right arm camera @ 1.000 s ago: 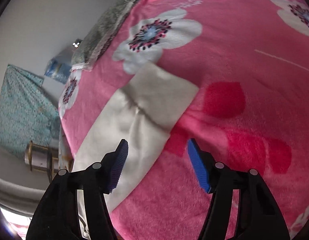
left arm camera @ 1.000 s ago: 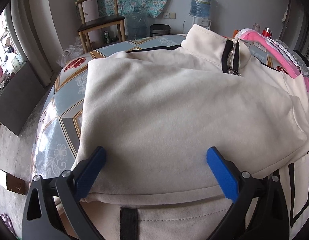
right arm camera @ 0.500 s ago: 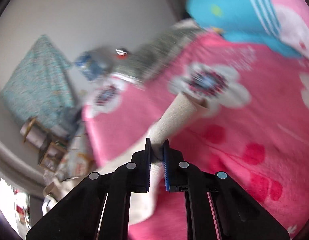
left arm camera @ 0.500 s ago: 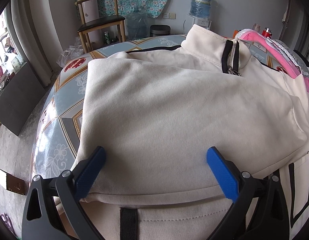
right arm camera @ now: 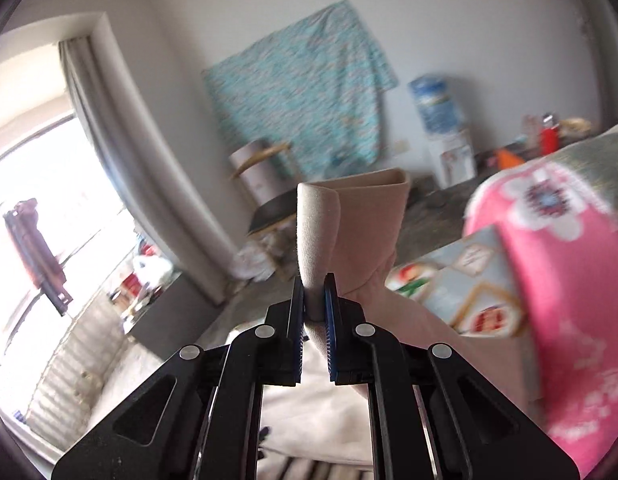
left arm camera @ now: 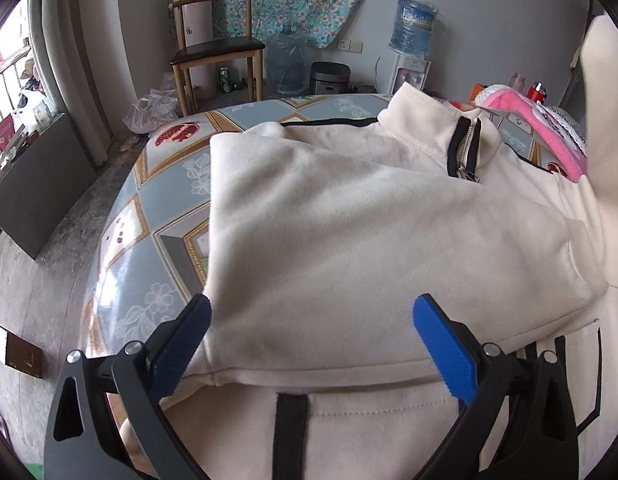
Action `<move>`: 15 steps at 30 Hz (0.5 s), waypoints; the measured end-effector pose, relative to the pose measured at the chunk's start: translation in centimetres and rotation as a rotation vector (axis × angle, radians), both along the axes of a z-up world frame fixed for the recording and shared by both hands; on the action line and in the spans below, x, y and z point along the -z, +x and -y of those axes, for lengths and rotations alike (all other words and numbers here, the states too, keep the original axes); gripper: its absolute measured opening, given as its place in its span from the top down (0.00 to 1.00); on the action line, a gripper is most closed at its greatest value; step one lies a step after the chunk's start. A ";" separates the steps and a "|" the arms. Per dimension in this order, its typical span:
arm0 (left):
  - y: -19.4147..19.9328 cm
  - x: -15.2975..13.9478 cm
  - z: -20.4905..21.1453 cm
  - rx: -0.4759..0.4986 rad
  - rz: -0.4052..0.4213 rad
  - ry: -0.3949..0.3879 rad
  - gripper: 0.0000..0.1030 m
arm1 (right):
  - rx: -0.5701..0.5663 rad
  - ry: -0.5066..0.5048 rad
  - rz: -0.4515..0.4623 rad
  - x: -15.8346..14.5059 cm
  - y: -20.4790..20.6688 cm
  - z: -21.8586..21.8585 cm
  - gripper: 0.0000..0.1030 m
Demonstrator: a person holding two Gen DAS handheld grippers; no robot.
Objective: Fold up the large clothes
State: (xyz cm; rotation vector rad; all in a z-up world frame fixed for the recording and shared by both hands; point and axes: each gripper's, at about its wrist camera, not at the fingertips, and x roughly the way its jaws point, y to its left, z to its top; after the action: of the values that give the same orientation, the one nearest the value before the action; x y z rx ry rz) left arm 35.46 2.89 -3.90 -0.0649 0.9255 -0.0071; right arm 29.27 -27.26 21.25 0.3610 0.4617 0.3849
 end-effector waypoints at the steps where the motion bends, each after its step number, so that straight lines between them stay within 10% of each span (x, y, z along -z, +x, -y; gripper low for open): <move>1: -0.5 -0.5 -0.5 0.001 0.009 -0.011 0.04 | -0.028 -0.011 -0.018 0.9 0.9 -1.9 0.91; 11: -5.1 -3.4 -4.8 0.053 0.077 -0.134 0.04 | -0.294 -0.169 -0.421 18.6 6.9 -19.0 0.82; 15: -5.3 -4.1 -4.6 0.120 0.119 -0.168 0.04 | -0.337 -0.078 -0.432 19.0 4.7 -17.0 0.54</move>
State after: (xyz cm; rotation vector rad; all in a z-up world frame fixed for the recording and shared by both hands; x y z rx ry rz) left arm 30.17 7.46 0.20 -0.1625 0.8077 -0.1985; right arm 33.95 -10.27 2.27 0.2898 0.9637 0.6174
